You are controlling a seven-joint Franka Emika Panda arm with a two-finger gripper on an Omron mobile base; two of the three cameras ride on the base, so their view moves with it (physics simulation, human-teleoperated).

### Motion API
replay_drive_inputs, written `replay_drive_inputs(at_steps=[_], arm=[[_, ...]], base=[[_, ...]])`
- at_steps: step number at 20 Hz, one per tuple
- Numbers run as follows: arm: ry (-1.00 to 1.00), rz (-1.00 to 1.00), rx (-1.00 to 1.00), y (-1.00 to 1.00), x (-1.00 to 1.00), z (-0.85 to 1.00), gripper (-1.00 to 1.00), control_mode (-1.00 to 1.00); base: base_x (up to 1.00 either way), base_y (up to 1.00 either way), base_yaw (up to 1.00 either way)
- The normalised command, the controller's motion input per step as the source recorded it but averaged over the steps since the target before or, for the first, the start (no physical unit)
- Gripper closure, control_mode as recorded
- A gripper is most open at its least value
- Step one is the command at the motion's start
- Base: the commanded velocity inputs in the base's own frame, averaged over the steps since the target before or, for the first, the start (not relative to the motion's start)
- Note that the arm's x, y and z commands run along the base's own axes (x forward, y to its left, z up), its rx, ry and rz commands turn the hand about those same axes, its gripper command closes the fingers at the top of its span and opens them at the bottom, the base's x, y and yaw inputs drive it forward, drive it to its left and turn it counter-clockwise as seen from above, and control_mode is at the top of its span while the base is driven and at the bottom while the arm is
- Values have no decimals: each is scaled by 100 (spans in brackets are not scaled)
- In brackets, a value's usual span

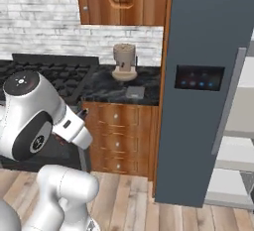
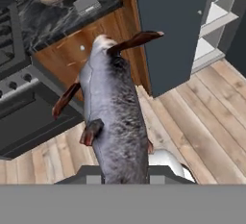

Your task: Take the fish from the fridge and place it on the digital scale on the counter by the fridge. Wait a few seconds for a reading, then move it to the plate on the dining counter.

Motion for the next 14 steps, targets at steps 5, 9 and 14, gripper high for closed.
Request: replay_drive_inputs(at_steps=[5,9,14], arm=[[0,0,0,0,0,0,100,100],[0,0,0,0,0,0,100,100],[0,0,0,0,0,0,100,100]], base=[[88,55,-20],[91,39,-20],[87,32,-19]])
